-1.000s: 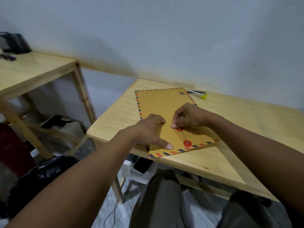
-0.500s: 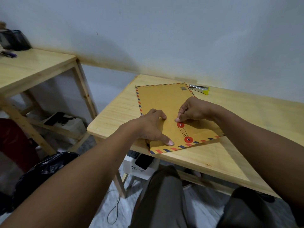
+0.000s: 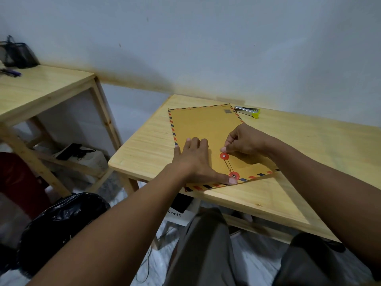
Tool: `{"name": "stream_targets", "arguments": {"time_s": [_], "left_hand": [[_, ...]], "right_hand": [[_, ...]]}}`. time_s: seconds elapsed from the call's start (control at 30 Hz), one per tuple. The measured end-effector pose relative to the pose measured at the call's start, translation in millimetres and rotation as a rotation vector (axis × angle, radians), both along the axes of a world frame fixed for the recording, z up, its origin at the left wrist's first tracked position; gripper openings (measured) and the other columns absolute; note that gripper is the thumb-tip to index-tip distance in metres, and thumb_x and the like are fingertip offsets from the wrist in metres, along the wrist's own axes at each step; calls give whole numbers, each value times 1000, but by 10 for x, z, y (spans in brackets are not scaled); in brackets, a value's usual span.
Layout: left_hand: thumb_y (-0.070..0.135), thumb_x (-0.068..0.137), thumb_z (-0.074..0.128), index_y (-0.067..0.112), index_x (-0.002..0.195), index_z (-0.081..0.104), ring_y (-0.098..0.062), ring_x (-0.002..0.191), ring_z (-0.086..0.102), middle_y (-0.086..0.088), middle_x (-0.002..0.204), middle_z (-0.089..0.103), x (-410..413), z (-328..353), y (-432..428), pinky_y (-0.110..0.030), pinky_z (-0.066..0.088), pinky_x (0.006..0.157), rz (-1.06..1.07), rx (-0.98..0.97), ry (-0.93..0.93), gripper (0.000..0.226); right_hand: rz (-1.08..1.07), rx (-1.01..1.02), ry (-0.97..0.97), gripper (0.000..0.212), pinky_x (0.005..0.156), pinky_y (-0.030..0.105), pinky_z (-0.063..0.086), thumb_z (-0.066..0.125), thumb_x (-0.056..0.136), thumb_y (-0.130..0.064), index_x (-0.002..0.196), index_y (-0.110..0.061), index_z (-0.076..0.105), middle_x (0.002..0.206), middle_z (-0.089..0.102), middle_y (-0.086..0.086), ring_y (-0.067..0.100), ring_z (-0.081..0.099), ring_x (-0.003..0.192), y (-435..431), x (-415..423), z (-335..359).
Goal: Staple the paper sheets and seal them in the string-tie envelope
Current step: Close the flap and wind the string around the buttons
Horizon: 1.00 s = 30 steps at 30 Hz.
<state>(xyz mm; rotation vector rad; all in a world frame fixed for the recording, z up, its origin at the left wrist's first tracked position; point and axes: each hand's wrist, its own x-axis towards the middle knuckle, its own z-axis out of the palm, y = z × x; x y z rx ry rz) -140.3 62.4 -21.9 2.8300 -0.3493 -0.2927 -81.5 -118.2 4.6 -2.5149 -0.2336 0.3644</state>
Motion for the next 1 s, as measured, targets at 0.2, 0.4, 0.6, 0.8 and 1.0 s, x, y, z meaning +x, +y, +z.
{"name": "stream_targets", "arguments": {"time_s": [0.2,0.4,0.6,0.8,1.0], "left_hand": [[97,47,61,20,148,24,-28,155,8,-3,159,22,21,-30,31,-62,7,123,-9,-18,5,132],[100,45,56,19,145,27,-27,154,12,-3,156,26,-9,-51,39,-61,7,123,-1,-24,-27,132],[87,61,67,18,150,24,-25,156,1,-2,163,18,-50,50,146,-56,1,125,-59,-45,80,121],[83,60,71,21,153,22,-21,157,-4,-2,165,15,-42,55,228,-50,-2,126,-104,-36,99,122],[82,60,72,21,153,22,-22,156,-4,-1,165,15,-41,32,237,-49,-1,126,-108,-44,104,122]], "right_hand": [[10,-90,-161,13,63,27,43,74,89,-28,92,-15,75,80,68,-5,12,59,78,-191,-217,-17],[230,-414,-623,19,69,31,50,60,96,-28,111,-24,71,96,67,-7,13,56,87,-386,-880,-36],[411,-590,-736,15,53,30,42,70,90,-23,104,-21,75,86,69,0,20,59,78,-386,-1226,-120],[404,-447,-576,26,75,33,50,43,103,-30,115,-25,66,104,64,-5,14,52,98,-170,-1263,-62],[419,-447,-469,17,75,32,48,52,100,-29,107,-27,66,101,61,-10,12,49,96,29,-983,-24]]}}
